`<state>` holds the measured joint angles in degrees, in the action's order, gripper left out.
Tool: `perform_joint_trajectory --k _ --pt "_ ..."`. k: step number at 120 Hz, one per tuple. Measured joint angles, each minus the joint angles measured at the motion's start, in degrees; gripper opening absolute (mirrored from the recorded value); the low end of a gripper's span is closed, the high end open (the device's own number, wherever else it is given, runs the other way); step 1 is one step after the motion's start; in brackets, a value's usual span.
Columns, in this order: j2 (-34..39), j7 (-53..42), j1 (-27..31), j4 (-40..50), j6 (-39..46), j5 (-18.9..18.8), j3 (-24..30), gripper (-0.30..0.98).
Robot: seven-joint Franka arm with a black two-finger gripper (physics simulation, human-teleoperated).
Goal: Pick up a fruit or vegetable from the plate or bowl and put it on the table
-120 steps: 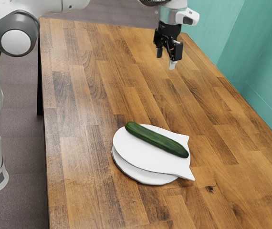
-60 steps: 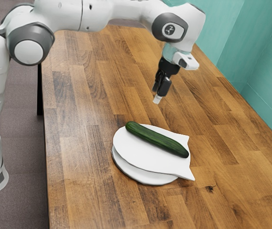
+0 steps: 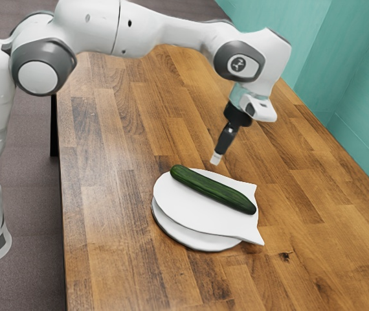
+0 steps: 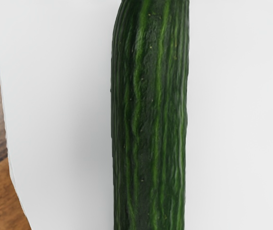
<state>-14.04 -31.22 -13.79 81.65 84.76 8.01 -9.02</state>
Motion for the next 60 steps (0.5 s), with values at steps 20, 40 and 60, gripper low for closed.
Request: perform_joint_trajectory --k 20,40,60 --pt "-1.47 -2.5 -0.07 0.2 0.82 1.16 1.0 0.69" --pt "-2.19 -4.37 -0.12 2.05 2.38 1.66 2.23 0.69" --pt "-1.77 -5.81 0.0 4.44 3.61 1.79 2.35 0.69"
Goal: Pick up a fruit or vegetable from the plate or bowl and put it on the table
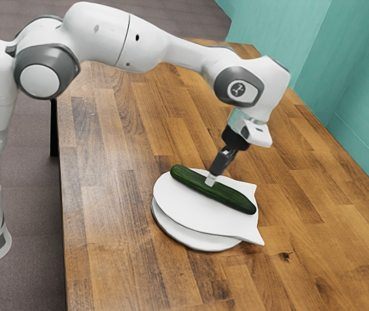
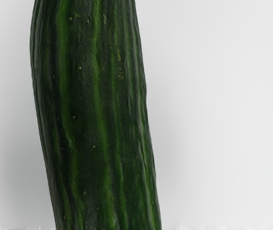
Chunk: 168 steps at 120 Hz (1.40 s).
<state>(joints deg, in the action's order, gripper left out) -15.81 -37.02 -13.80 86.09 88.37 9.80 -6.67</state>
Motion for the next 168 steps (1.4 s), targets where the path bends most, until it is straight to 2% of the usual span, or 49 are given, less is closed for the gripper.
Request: perform_joint_trajectory --k 100,124,154,168 --pt "1.97 -3.63 0.08 8.95 10.65 0.13 0.08 0.68" --pt "1.78 -3.93 0.14 10.29 11.84 0.32 -0.17 0.5" --pt "1.89 -3.66 0.23 10.93 12.81 0.9 -0.35 0.56" --pt "1.97 -3.06 0.23 10.94 12.83 0.97 -0.35 0.55"
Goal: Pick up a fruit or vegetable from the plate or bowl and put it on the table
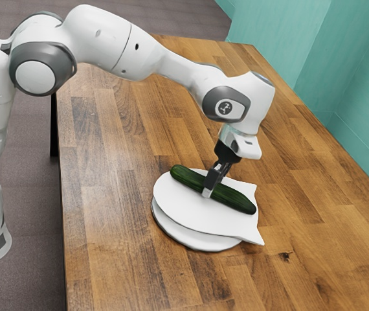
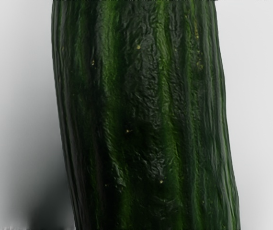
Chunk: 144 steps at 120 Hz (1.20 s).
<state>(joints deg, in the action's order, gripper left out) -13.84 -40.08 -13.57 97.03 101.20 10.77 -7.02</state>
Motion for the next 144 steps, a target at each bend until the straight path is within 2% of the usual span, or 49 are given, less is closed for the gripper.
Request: perform_joint_trajectory --k 13,37,72,88,109,131,144 --pt "0.08 0.55 0.01 -0.05 -0.1 0.0 0.0 0.47" --pt "0.09 1.71 0.03 -0.11 -0.44 -0.16 0.0 0.19" --pt "2.02 3.15 0.01 -0.75 -1.08 -0.37 0.01 0.17" --pt "3.57 4.24 -0.02 -4.36 -3.17 -0.53 -0.75 0.16" --pt "3.95 6.48 0.17 -9.97 -7.96 -0.68 -8.71 0.17" --pt "3.92 8.36 0.54 -12.37 -12.86 -0.74 -18.79 0.17" --pt "3.89 9.22 0.6 -12.62 -14.89 -0.76 -22.69 0.17"
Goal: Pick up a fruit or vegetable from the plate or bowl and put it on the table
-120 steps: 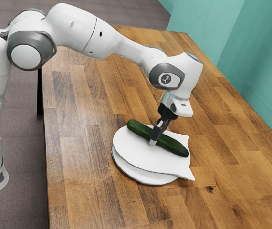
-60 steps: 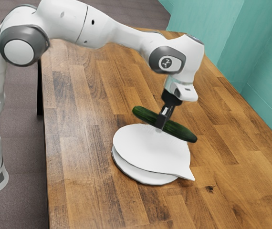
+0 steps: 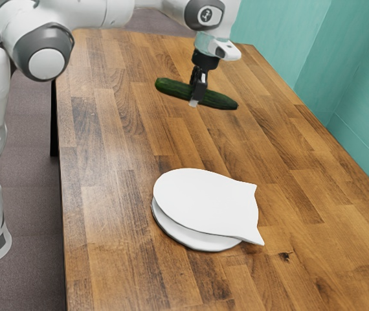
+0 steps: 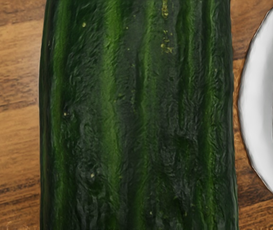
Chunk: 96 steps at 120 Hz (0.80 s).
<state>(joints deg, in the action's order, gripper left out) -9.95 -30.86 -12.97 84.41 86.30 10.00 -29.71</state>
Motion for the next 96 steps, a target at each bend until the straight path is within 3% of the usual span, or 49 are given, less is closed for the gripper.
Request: perform_joint_trajectory --k 36,50,60,96 --pt "-0.57 1.72 -0.09 -2.28 -3.07 0.0 -3.65 0.2" --pt "-0.62 2.17 -0.02 -2.96 -3.51 0.15 -3.68 0.44" --pt "-0.62 2.4 0.06 -3.2 -3.7 0.12 -3.75 0.55" --pt "-0.94 2.4 -0.05 -4.48 -3.91 0.73 -3.35 0.67"
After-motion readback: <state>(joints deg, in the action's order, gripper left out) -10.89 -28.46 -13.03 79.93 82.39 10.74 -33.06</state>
